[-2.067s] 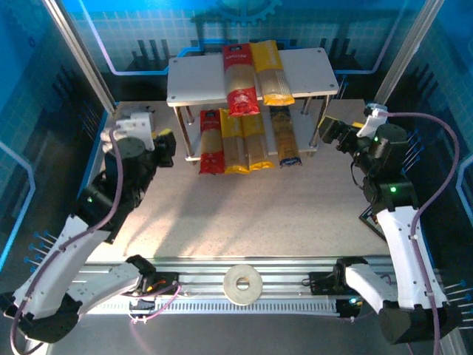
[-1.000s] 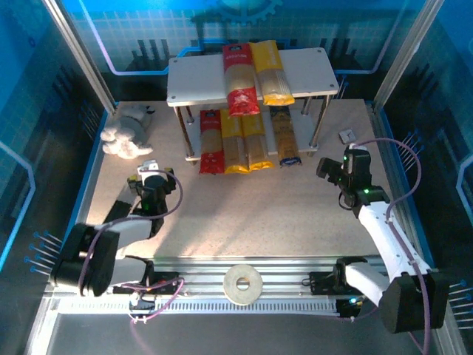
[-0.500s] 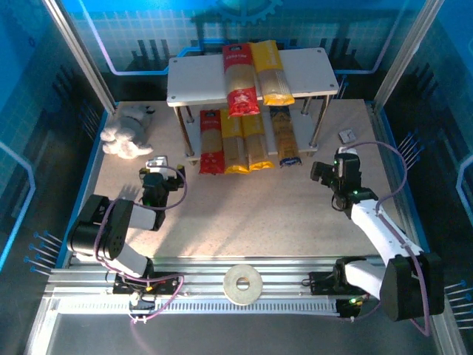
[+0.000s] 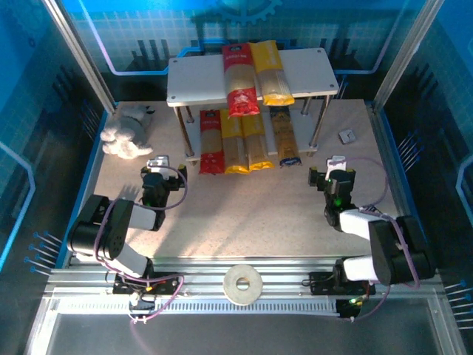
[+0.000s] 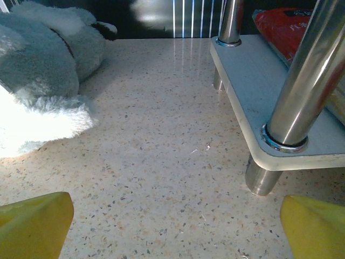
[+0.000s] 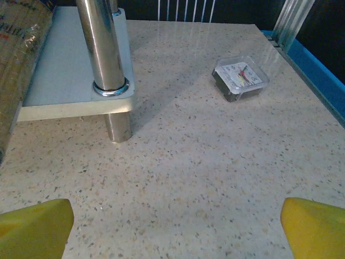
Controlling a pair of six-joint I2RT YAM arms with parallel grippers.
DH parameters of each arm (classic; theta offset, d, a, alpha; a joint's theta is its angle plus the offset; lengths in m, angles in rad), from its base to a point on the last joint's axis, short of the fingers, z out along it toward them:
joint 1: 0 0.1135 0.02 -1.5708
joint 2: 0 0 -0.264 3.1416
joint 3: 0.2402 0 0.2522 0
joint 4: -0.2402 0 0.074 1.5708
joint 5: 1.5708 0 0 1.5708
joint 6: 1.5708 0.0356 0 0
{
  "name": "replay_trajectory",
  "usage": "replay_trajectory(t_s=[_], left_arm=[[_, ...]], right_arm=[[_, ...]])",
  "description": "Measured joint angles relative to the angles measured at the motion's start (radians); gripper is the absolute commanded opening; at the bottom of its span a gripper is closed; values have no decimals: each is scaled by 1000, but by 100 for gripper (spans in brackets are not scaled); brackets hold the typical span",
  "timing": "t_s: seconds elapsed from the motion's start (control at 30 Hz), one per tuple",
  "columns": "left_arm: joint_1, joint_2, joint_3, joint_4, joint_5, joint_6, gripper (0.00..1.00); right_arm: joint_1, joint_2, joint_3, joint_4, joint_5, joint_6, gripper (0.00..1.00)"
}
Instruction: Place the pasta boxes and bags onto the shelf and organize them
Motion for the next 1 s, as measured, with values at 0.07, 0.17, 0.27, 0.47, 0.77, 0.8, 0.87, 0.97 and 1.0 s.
replay_trajectory(t_s=[0.07,0.17,0.27,0.47,0.77,0.8,0.87,0.97,1.0], left_arm=[[0,0,0,0,0,0,99],[0,0,0,-1,1,0,100],[5,0,3,-3,5,0,99],[9,0,4,-6,11,-1,99],[11,0,4,-10,18,-1,99],[11,0,4,-10,18,-1,100],[11,0,4,-10,18,-1,100],[11,0,4,-10,18,-1,100],[11,0,4,-10,18,-1,99]], right_arm=[[3,57,3,42,-4,-21,100],[16,90,6,74,-24,-51,100],[21,93,13,96,-45,-66,100],[0,148,28,141,-95,-65,100],[0,150,29,152,-99,-66,100],[0,150,29,153,-99,-66,100],[0,150,29,154,-99,-66,100],[0,150,29,154,-99,-66,100],[0,150,29,154,-99,-66,100]])
